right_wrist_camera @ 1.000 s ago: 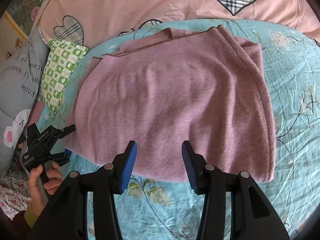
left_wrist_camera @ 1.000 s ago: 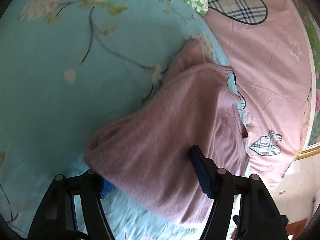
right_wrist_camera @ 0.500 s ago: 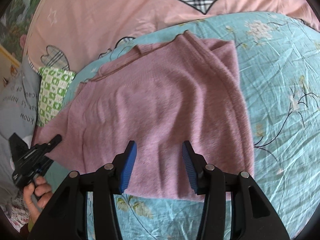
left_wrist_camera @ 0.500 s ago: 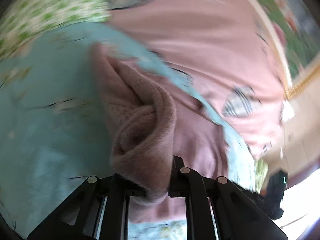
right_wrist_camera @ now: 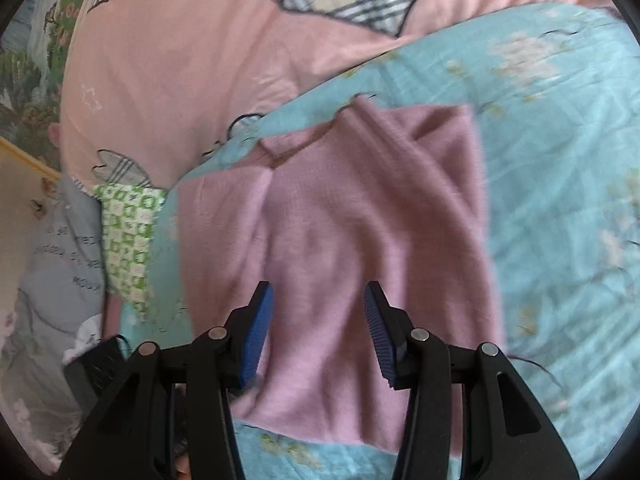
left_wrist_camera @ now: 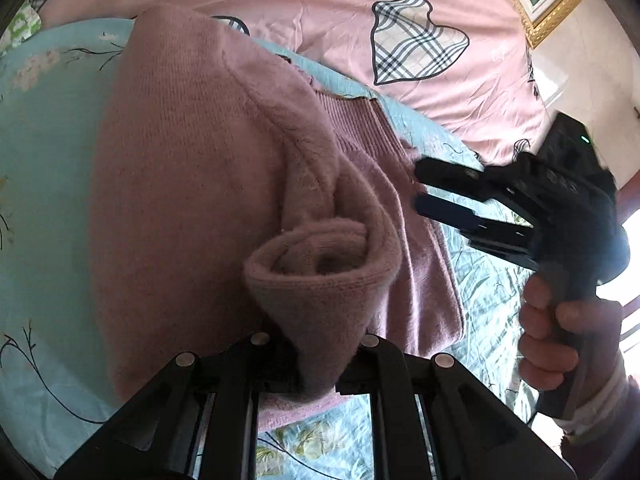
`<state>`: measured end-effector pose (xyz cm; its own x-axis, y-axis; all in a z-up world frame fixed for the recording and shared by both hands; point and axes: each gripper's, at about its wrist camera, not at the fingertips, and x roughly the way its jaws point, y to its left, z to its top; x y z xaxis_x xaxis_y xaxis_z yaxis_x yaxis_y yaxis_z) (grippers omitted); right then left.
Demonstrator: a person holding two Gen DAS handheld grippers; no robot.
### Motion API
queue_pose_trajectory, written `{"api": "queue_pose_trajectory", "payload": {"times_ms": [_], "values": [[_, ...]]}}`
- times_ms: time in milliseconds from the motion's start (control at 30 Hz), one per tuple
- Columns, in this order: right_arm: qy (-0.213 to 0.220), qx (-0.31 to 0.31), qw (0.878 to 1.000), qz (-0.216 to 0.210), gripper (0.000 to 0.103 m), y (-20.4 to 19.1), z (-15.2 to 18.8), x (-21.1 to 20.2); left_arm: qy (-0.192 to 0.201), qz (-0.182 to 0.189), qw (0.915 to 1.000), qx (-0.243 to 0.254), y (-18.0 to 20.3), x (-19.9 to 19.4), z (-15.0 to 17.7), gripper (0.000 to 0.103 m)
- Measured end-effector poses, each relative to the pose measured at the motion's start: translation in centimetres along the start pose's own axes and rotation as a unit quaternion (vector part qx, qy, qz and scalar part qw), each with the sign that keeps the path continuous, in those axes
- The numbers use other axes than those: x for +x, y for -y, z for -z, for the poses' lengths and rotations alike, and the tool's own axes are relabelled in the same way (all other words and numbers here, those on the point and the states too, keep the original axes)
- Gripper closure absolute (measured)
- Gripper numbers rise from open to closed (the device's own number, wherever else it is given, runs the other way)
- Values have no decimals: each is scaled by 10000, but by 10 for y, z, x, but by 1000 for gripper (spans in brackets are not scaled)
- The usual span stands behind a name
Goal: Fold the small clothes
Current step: 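Grasp the sweater side edge with the left gripper while the right gripper grasps it too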
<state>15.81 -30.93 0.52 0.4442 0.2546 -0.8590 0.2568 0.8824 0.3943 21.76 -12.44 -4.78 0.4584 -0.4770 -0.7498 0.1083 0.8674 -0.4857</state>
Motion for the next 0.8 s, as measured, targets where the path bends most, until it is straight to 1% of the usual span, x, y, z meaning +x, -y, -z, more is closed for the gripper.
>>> {"api": "queue_pose_trajectory", "payload": {"times_ms": [133,200,300,333,367,400,467,567,633,700,733,767,800], "values": [[-327,22,9979,-551,54,-14,-8,36,8,-99,9998,162,3,-1,-7,92],[-490,-31,9968,-630,54,-23,-14,57,26,-162,9995,257,9,1,-6,92],[-709,-22,9937,-864,55,-32,-23,87,34,-283,9988,403,16,4,-7,92],[-762,-67,9926,-941,56,-36,-25,95,29,-310,9985,442,19,3,-5,92],[-793,-137,9921,-958,60,-40,-27,101,20,-323,9984,472,21,-3,0,92],[-798,-161,9919,-973,60,-43,-30,104,10,-324,9983,487,21,-3,0,92],[-733,-33,9895,-1243,60,-46,-35,105,-9,-320,9982,500,20,-3,-2,92],[-616,335,9842,-1628,57,-41,-41,98,-24,-354,9979,548,21,-2,-3,92],[-582,250,9853,-1589,56,-42,-41,95,-8,-390,9975,594,24,0,-4,92],[-730,162,9878,-1364,56,-43,-42,100,-9,-427,9971,630,26,2,-6,92],[-828,148,9877,-1320,57,-44,-41,106,-20,-452,9968,655,29,4,-7,92],[-899,118,9870,-1328,67,-46,-41,111,-26,-473,9965,686,31,-1,-2,92],[-939,53,9864,-1347,79,-49,-41,115,-31,-493,9962,719,34,-2,-3,92]]}}
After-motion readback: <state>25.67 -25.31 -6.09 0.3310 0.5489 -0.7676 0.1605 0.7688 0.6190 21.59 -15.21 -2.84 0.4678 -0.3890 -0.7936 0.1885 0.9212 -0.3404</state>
